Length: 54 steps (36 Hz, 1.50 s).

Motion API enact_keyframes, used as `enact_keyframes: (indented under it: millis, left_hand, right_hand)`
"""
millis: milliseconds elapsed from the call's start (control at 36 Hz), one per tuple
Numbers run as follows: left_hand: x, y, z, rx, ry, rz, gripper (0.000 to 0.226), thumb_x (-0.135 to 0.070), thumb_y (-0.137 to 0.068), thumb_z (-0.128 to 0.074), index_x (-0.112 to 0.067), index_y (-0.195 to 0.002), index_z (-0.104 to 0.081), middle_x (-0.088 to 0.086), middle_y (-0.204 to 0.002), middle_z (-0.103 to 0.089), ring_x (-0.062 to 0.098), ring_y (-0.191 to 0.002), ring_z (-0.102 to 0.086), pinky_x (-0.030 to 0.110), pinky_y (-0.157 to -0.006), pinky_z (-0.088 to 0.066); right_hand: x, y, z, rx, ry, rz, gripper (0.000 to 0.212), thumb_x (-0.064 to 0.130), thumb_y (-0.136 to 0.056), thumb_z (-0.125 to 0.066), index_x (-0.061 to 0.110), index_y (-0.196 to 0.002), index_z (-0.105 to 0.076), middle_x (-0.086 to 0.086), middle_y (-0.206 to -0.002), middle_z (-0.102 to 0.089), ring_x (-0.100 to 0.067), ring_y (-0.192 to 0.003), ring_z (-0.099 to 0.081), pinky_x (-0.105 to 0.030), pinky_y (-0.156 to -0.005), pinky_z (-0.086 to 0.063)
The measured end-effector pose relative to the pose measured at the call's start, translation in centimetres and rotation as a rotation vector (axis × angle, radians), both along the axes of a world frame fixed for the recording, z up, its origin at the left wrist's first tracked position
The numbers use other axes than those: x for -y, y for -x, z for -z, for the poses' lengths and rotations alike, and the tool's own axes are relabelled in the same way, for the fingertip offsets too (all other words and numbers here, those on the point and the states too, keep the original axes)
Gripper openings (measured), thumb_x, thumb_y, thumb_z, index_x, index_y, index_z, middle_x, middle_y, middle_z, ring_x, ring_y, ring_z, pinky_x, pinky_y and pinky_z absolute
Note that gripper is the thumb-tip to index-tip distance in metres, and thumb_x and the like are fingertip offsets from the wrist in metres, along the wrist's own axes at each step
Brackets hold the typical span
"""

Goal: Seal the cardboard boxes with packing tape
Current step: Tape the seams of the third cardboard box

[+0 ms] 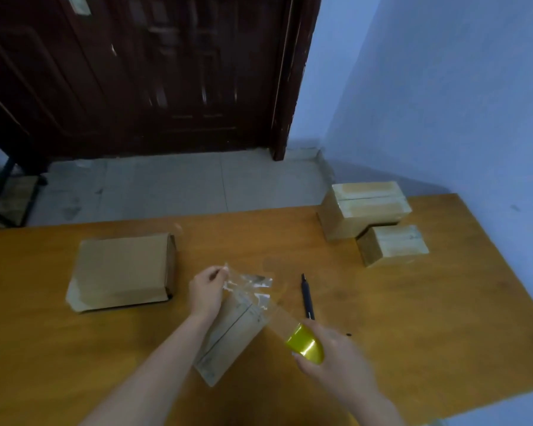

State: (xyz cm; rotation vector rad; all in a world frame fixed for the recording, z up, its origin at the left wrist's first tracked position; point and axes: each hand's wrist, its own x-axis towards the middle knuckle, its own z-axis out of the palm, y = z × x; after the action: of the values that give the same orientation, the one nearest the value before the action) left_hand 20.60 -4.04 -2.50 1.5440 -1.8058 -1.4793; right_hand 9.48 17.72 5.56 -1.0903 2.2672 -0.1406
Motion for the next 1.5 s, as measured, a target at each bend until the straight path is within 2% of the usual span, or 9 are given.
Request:
enact_keyframes:
  millis: [139,306,806,1028,1250,1333,1389,1444,1500]
  left_hand:
    - [-0.1,0.0,0.6,0.005,0.048,0.035,0.028,-0.025,-0.096,-0.055,-0.011,-0.075,-0.067,0.013,-0.076,-0.065,0.03,-0.075,-0.059,0.03,-0.061,-0.037]
    - [0.1,0.1,0.9,0.012,0.088,0.034,0.03,-0.027,-0.096,-0.055,-0.006,-0.076,-0.065,0.015,-0.076,-0.063,0.031,-0.075,-0.058,0.031,-0.06,-0.036]
    - [0.1,0.2,1.3,0.078,0.113,0.1,0.026,-0.027,-0.096,-0.055,-0.014,-0.079,-0.069,0.003,-0.076,-0.065,0.02,-0.075,-0.058,0.038,-0.067,-0.045]
    - [0.5,0.2,0.3,0.095,-0.009,0.152,0.031,-0.028,-0.094,-0.057,-0.019,-0.066,-0.065,0.002,-0.065,-0.06,0.019,-0.065,-0.053,0.031,-0.059,-0.035]
    - [2.4,0.5,0.9,0.186,-0.286,0.085,0.027,-0.022,-0.087,-0.069,-0.018,-0.061,-0.068,0.008,-0.083,-0.07,0.033,-0.094,-0.064,0.04,-0.091,-0.05]
    - [1.8,0.9,0.9,0.24,-0.324,0.076,0.024,-0.026,-0.091,-0.064,-0.017,-0.068,-0.069,0.01,-0.102,-0.069,0.03,-0.102,-0.061,0.036,-0.092,-0.047]
    - [1.5,1.4,0.9,0.274,-0.357,0.064,0.019,-0.027,-0.092,-0.062,-0.011,-0.089,-0.071,0.011,-0.115,-0.066,0.029,-0.109,-0.059,0.03,-0.085,-0.044]
    - [1.2,1.9,0.8,0.316,-0.393,0.071,0.033,-0.027,-0.095,-0.058,-0.002,-0.115,-0.066,0.012,-0.126,-0.061,0.03,-0.117,-0.056,0.028,-0.08,-0.044]
    - [1.1,2.1,0.7,0.366,-0.408,0.068,0.035,-0.025,-0.096,-0.056,0.002,-0.118,-0.063,0.014,-0.126,-0.06,0.03,-0.117,-0.056,0.029,-0.082,-0.044]
  right_hand:
    - [-0.2,-0.1,0.1,-0.003,-0.04,-0.008,0.059,0.056,-0.088,-0.052,0.042,-0.141,-0.03,0.013,-0.133,-0.051,-0.007,-0.114,-0.052,-0.015,-0.073,-0.036]
    - [0.2,0.0,0.3,0.005,-0.043,0.007,0.06,0.057,-0.088,-0.052,0.041,-0.141,-0.031,0.014,-0.132,-0.052,-0.007,-0.11,-0.056,-0.016,-0.079,-0.045]
    - [-0.5,-0.5,3.3,0.02,-0.085,0.062,0.06,0.057,-0.086,-0.053,0.039,-0.14,-0.034,0.013,-0.132,-0.052,-0.011,-0.11,-0.057,-0.022,-0.08,-0.049]
    - [0.2,-0.6,5.4,0.074,-0.089,0.087,0.058,0.05,-0.088,-0.057,0.036,-0.14,-0.034,0.008,-0.129,-0.053,-0.012,-0.112,-0.055,-0.022,-0.08,-0.047]
    - [0.8,-0.9,6.6,0.054,-0.054,0.07,0.058,0.05,-0.088,-0.056,0.034,-0.139,-0.034,0.007,-0.126,-0.055,-0.012,-0.109,-0.057,-0.023,-0.079,-0.051]
    - [0.9,-0.8,6.8,0.057,-0.045,0.068,0.059,0.049,-0.088,-0.056,0.034,-0.14,-0.034,0.007,-0.126,-0.055,-0.013,-0.108,-0.058,-0.023,-0.079,-0.05]
    - [0.9,-0.8,7.0,0.051,-0.041,0.067,0.059,0.049,-0.088,-0.056,0.033,-0.141,-0.034,0.007,-0.126,-0.055,-0.013,-0.108,-0.058,-0.024,-0.08,-0.05]
    - [0.9,-0.8,7.1,0.043,-0.032,0.066,0.059,0.049,-0.088,-0.055,0.033,-0.141,-0.034,0.006,-0.125,-0.056,-0.014,-0.108,-0.058,-0.024,-0.08,-0.05]
    - [1.0,-0.9,7.3,0.045,-0.021,0.071,0.06,0.049,-0.088,-0.055,0.033,-0.141,-0.033,0.006,-0.125,-0.056,-0.014,-0.108,-0.058,-0.024,-0.081,-0.05]
